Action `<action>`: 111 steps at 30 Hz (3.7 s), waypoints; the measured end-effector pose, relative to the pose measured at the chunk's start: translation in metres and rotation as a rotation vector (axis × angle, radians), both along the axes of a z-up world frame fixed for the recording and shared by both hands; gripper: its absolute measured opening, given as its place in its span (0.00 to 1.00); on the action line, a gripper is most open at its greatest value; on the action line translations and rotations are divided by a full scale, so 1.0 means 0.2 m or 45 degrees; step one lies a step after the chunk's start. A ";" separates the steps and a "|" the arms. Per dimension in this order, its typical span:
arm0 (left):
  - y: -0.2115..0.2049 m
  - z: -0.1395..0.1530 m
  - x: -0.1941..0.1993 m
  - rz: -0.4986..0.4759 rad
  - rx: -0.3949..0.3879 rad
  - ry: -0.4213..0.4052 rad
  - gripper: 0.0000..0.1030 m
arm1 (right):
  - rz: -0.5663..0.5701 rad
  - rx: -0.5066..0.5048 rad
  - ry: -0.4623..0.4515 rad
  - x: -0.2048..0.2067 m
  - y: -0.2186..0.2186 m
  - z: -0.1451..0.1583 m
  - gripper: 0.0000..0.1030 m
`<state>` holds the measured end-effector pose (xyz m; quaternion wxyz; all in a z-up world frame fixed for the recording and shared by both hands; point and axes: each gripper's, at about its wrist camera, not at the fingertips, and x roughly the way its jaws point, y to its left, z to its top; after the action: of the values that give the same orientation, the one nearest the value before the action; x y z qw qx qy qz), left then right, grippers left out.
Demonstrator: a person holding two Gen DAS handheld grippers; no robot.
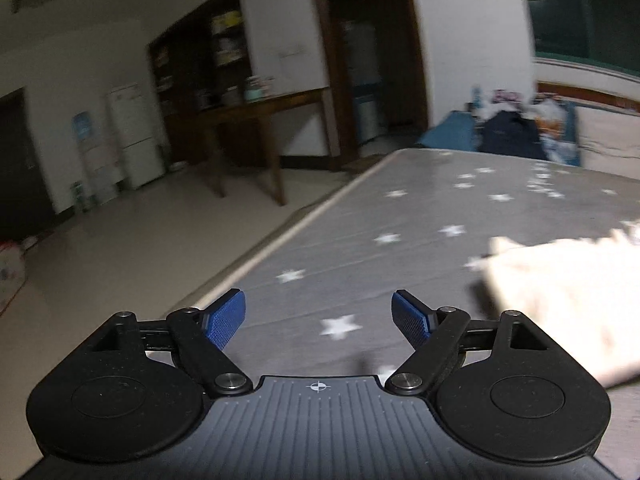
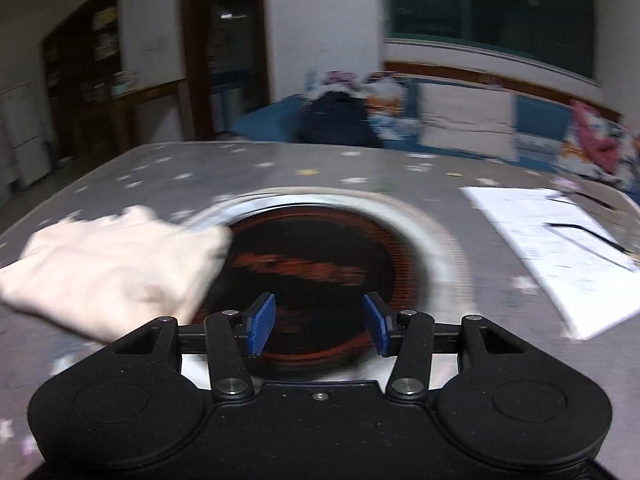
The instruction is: Fold clothes
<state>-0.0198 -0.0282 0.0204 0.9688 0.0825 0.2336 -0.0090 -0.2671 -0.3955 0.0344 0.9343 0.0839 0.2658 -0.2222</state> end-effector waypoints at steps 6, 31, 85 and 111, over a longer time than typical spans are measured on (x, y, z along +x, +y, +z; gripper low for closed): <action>0.19 -0.01 0.08 0.146 -0.021 0.020 0.79 | -0.229 -0.011 0.010 -0.11 -0.25 -0.03 0.52; 0.25 -0.17 0.10 0.283 -0.082 0.111 0.82 | -0.481 -0.004 0.078 -0.29 -0.65 -0.18 0.56; 0.48 -0.07 0.03 0.252 -0.208 0.160 0.93 | -0.493 0.013 0.108 -0.30 -0.72 -0.21 0.96; 0.55 -0.03 0.04 0.290 -0.223 0.146 0.93 | -0.488 0.024 0.112 -0.29 -0.73 -0.22 1.00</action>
<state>-0.0114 0.0826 0.0149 0.9521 -0.0298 0.2947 0.0759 -0.3259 -0.5407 -0.0089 0.8616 0.1320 0.2875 -0.3969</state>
